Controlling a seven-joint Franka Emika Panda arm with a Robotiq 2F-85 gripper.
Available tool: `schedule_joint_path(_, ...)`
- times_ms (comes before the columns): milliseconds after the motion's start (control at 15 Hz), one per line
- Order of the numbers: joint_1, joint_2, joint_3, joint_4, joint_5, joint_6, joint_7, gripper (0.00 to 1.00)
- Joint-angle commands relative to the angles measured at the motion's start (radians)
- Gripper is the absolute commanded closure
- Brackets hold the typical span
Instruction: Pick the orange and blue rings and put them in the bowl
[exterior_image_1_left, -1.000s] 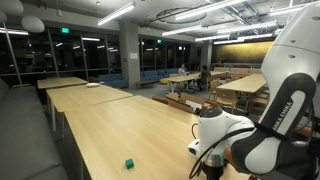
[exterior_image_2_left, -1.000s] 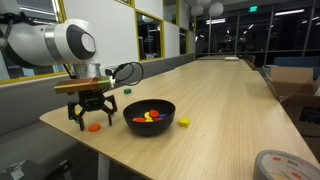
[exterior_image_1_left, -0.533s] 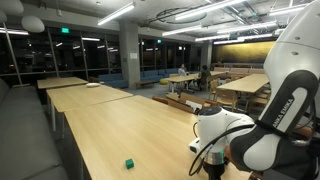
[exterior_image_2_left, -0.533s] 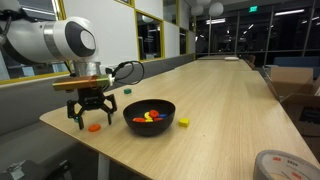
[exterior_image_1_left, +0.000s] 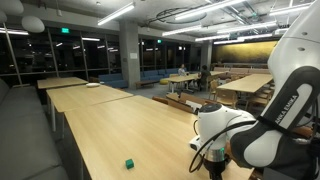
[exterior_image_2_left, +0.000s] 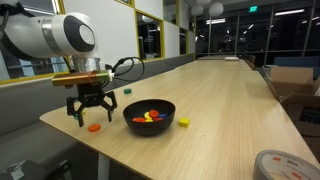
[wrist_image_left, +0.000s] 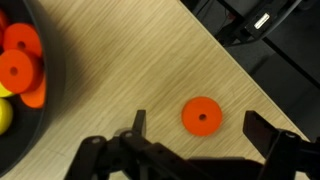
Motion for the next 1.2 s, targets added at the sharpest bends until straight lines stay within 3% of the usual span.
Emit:
schedule_joint_path(0,-0.012,-0.02,0.01,0.001,0.034,-0.015,-0.049,0.0)
schedule_joint_path(667,-0.015,0.005,0.003,0.0,0.104,0.005,-0.161,0.0)
schedule_joint_path(1133,-0.02,0.01,0.006,-0.001,0.093,0.0,-0.179,0.0)
